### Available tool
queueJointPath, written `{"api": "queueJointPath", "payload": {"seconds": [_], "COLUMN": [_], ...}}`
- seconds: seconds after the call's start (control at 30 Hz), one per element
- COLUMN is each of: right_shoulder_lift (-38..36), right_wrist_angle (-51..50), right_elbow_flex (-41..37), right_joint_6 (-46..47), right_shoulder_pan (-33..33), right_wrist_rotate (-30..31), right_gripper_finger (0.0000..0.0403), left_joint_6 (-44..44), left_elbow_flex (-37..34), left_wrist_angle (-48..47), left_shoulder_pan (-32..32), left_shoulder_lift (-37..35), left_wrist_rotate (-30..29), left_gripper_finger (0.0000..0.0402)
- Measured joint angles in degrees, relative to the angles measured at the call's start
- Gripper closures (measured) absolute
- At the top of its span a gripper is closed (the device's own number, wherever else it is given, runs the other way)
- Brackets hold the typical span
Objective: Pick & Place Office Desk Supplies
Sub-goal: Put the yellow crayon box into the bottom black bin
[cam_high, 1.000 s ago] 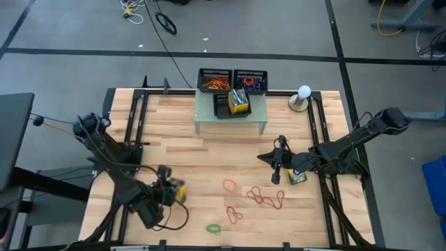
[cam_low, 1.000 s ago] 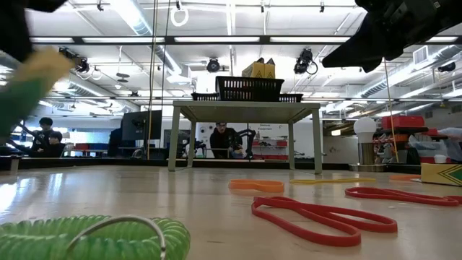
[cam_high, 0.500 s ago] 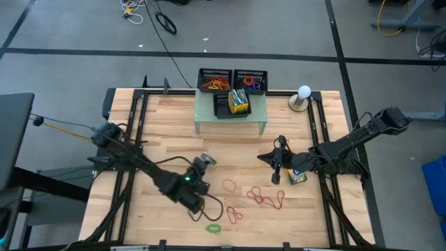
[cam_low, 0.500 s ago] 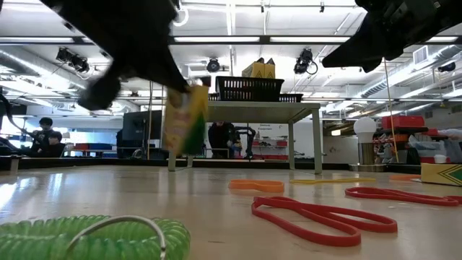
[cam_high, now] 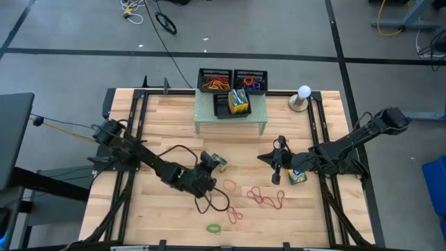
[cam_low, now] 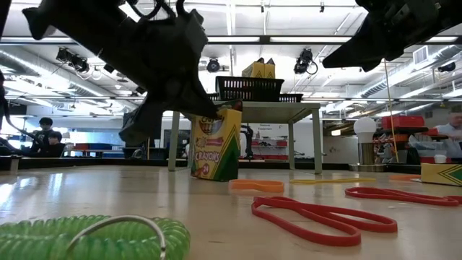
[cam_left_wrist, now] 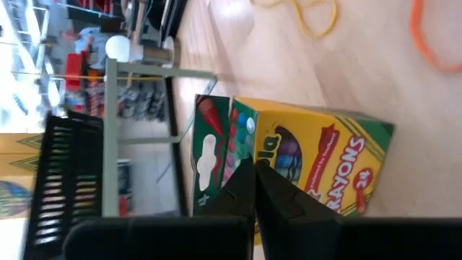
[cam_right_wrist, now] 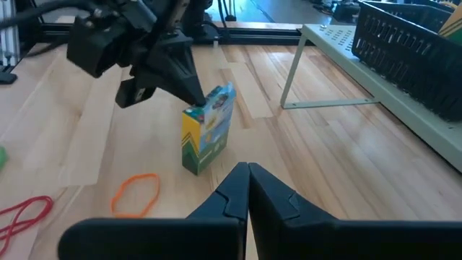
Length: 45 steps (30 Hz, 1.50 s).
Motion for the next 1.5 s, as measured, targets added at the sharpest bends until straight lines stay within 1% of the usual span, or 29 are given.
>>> {"api": "queueJointPath", "payload": {"seconds": [0.1, 0.23, 0.33, 0.47, 0.73, 0.97, 1.13, 1.23, 1.37, 1.43, 1.5], "right_shoulder_lift": [0.00, 0.00, 0.00, 0.00, 0.00, 0.00, 0.00, 0.00, 0.02, 0.02, 0.02], "right_wrist_angle": [0.01, 0.04, 0.06, 0.05, 0.04, 0.02, -0.07, -0.26, -0.25, -0.19, 0.00], "right_elbow_flex": [0.00, 0.00, 0.00, 0.00, 0.00, 0.00, -0.02, -0.02, -0.02, -0.02, -0.02], "right_joint_6": [0.00, 0.00, 0.01, 0.00, -0.13, -0.09, -0.03, 0.02, 0.00, 0.00, 0.04], "right_shoulder_pan": [0.00, 0.00, 0.00, 0.00, 0.00, 0.00, -0.01, 0.00, -0.02, -0.02, -0.02], "right_wrist_rotate": [-0.13, -0.13, -0.13, -0.13, -0.11, -0.11, -0.08, -0.08, -0.06, -0.04, -0.03], "right_gripper_finger": [0.0392, 0.0392, 0.0392, 0.0392, 0.0392, 0.0392, 0.0392, 0.0392, 0.0392, 0.0392, 0.0392], "left_joint_6": [-0.03, -0.08, -0.96, -1.60, -2.23, -7.41, -9.90, -12.43, -18.59, -20.72, -22.16], "left_elbow_flex": [-1.19, -1.22, -1.22, -1.22, -1.35, -1.37, -1.37, -1.37, -2.11, -4.65, -8.66], "left_wrist_angle": [3.14, 3.28, 3.70, 3.68, 3.10, 0.85, -3.62, -6.57, -10.44, -9.00, -6.01], "left_shoulder_pan": [0.76, 1.01, 0.99, 0.99, 0.86, 0.99, 0.46, 0.10, 0.16, 0.25, 0.40], "left_shoulder_lift": [-0.58, -0.62, -0.62, -0.62, -1.19, -6.24, -10.12, -13.86, -19.67, -22.56, -25.46], "left_wrist_rotate": [2.91, 3.93, 4.44, 5.69, 6.89, 12.48, 12.90, 14.18, 19.79, 22.95, 24.83], "left_gripper_finger": [0.0399, 0.0398, 0.0387, 0.0357, 0.0283, 0.0244, 0.0225, 0.0219, 0.0227, 0.0239, 0.0255]}}
